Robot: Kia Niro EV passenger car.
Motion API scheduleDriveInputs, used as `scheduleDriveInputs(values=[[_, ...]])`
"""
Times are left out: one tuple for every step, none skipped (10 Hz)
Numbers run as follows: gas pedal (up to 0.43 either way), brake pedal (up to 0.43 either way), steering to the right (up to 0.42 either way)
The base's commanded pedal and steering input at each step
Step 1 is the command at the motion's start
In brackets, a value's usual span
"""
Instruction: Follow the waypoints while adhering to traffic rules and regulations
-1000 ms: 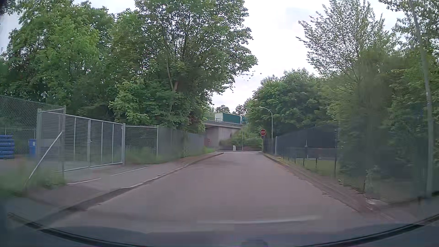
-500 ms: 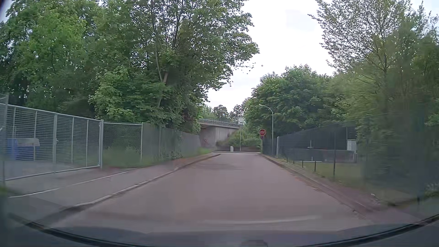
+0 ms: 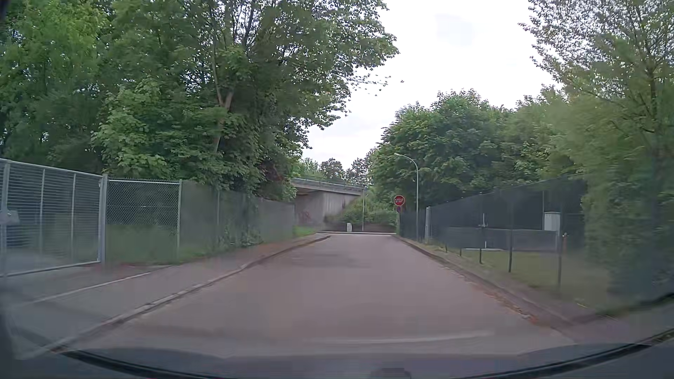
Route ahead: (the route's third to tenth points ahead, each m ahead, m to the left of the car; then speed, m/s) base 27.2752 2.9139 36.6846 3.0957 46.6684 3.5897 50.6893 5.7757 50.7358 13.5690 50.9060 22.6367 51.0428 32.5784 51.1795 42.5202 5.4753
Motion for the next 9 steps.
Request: scheduleDriveInputs(values=[[0.189,0.0,0.02],[0.189,0.0,0.019],[0.189,0.0,0.018],[0.177,0.0,0.019],[0.11,0.0,0.018],[0.0,0.0,0.017],[0.0,0.0,0.018],[0.0,0.0,0.017],[0.0,0.0,0.017]])
